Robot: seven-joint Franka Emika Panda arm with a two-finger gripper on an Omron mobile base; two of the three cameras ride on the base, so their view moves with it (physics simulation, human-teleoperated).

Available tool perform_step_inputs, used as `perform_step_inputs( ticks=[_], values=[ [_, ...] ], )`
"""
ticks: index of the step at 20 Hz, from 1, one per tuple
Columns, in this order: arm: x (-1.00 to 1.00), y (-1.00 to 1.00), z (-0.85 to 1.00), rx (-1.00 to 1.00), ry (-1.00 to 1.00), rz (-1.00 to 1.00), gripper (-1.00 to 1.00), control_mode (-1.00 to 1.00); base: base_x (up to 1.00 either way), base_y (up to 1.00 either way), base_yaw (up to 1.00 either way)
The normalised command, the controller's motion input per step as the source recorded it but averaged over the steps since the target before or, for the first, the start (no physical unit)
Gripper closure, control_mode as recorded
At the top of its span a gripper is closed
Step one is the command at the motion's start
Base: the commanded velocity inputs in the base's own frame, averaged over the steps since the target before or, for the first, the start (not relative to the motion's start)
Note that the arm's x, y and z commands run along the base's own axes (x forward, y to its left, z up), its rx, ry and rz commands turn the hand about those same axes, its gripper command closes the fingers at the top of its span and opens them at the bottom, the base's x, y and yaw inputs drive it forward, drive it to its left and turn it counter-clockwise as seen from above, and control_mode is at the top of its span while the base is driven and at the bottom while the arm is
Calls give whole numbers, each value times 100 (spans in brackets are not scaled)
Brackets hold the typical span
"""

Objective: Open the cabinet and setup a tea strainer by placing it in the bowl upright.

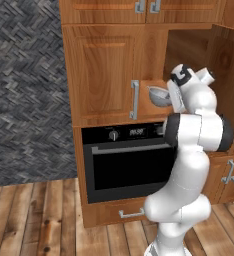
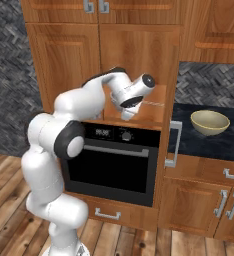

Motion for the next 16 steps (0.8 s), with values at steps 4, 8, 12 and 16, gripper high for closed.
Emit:
perform_step_inputs(
  ticks=[4,8,12,16],
  values=[
    [-77,0,49,-4,-5,6,100,-100,0,0,0],
    [-99,1,40,-6,0,8,100,-100,0,0,0],
    [-100,11,38,-9,0,9,100,-100,0,0,0],
    [-98,18,16,-11,0,8,100,-100,0,0,0]
  ],
)
